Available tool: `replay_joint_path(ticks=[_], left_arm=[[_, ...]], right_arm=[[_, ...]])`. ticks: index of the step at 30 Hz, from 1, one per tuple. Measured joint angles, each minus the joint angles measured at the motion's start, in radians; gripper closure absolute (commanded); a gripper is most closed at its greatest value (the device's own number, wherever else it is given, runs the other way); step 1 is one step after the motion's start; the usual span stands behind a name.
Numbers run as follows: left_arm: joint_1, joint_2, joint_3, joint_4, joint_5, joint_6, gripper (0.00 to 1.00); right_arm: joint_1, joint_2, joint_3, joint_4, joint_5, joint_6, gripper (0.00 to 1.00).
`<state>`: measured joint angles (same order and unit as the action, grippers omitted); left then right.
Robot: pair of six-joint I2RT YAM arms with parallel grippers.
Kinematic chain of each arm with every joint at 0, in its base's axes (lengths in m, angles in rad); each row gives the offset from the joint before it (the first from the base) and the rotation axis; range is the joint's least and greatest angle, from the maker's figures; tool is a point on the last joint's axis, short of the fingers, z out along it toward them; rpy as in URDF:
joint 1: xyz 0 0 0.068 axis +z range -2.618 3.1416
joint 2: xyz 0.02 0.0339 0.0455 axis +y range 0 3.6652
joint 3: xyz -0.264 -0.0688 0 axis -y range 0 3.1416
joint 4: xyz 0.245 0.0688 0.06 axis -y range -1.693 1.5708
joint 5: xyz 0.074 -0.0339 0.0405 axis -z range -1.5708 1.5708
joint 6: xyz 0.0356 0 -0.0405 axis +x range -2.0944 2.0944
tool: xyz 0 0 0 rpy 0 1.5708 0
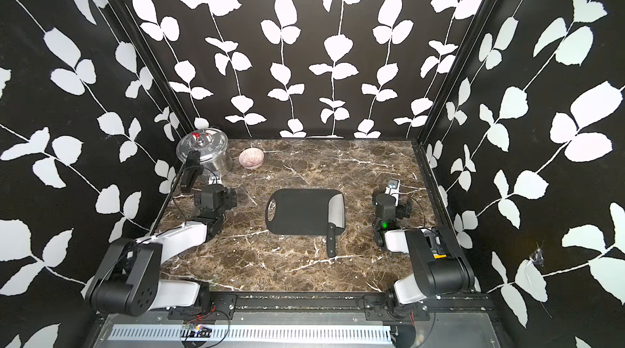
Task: Align the knife with the edge of the cutting board
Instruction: Reset both arms
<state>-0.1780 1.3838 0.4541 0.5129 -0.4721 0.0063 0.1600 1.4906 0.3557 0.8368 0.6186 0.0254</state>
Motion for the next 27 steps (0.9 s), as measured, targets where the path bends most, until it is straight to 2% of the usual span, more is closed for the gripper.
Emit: replay_joint_path(ticks=[5, 10, 13, 18, 27], left_arm=[[0.033, 0.014, -0.061, 0.121, 0.102, 0.053, 0.02], [0.050, 0.018, -0.062, 0.197, 0.211, 0.096, 0.02], [0.052, 0.052, -0.064, 0.263, 0.246, 0.117, 0.02], [0.069, 0.192, -0.065, 0.379, 0.278, 0.126, 0.01], [0.106, 0.204, -0.069, 0.421, 0.308, 0.117, 0.02]], right_arm=[[-0.037, 0.054, -0.010, 0.114, -0.156, -0.025, 0.00], [-0.050, 0.064, -0.010, 0.111, -0.221, -0.026, 0.00], [-0.051, 0.064, -0.010, 0.116, -0.241, -0.028, 0.00], [-0.052, 0.064, -0.010, 0.126, -0.267, -0.031, 0.00], [-0.052, 0.064, -0.010, 0.128, -0.278, -0.033, 0.00]])
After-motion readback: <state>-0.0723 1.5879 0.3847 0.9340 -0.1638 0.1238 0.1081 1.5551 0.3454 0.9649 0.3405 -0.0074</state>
